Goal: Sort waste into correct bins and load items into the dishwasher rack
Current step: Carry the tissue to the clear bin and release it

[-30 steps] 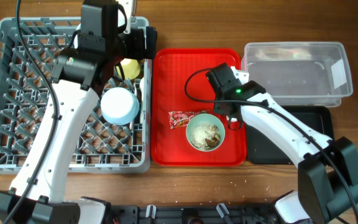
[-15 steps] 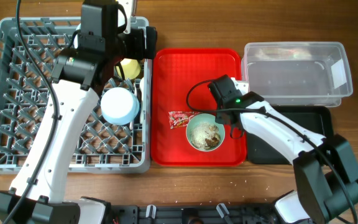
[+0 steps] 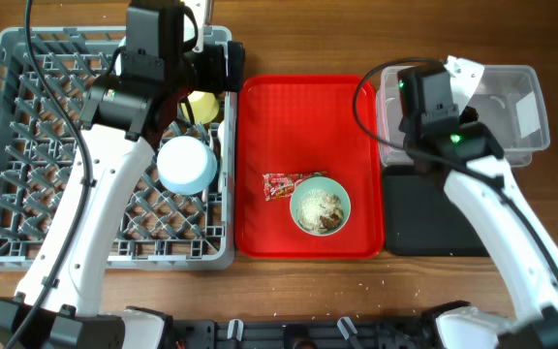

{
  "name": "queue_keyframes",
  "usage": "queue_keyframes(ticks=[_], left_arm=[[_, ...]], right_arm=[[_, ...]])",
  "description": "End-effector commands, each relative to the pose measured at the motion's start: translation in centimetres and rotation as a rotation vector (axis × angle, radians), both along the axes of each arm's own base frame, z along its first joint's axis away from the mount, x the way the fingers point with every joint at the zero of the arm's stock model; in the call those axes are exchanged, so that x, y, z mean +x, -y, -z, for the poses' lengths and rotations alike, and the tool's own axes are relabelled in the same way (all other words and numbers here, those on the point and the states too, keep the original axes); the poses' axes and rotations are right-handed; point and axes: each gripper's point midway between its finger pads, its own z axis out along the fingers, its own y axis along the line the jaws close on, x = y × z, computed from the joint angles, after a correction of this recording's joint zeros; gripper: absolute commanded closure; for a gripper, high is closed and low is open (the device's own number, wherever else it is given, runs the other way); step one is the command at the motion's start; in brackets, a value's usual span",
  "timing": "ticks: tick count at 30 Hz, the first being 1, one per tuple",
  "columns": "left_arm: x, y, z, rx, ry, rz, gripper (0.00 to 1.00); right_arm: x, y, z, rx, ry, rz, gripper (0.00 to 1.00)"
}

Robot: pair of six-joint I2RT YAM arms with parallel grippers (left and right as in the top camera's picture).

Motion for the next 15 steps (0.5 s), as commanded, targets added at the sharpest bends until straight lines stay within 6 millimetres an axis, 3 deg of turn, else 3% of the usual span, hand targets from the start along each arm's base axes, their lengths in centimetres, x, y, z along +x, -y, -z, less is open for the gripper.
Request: queue_keyframes(ticks=[1,3,4,5,6,8,11,13,15], left_arm=[[0.0,0.2,-0.2,-0.02,-0.002,0.003,0.0],[0.0,0.2,-0.2,-0.02,-0.002,0.003,0.0],[0.0,0.2,-0.2,-0.02,-0.002,0.003,0.0],[0.0,0.2,-0.2,-0.02,-0.002,0.003,0.0],[0.0,0.2,-0.2,-0.02,-0.002,0.003,0.0],[0.0,0.2,-0.2,-0.02,-0.002,0.003,0.0],[0.0,0.2,-0.2,-0.021,-0.002,0.003,0.0],[0.0,0.2,-0.2,-0.021,-0.002,0.003,0.0],[0.0,0.2,-0.2,-0.02,-0.002,0.003,0.0]], right_arm=[[1.2,0.8,4.1,0.004,-0.081,0.017,0.94],[1.6,0.9,5.8,-0.006,-0.119,0.023,0.93],[1.7,1.0,6.4,-0.01,-0.13,0.026,0.87],[1.9,1.0,6.4,-0.022,-0.139,0.01,0.68],[2.0,1.0,6.3,-0.041,-0.148,-0.016,0.27],[2.3,1.0,6.1,-0.081,-0.168,-0.067,0.1],[2.2,0.9,4.5,-0.08,-0.135,-0.082,0.08],[2.4,-0.4,2.0,-0.029,-0.092,-0.143,0.08],[1.4,-6.8,-0.8,0.125,-0.069,-0.472,0.08]])
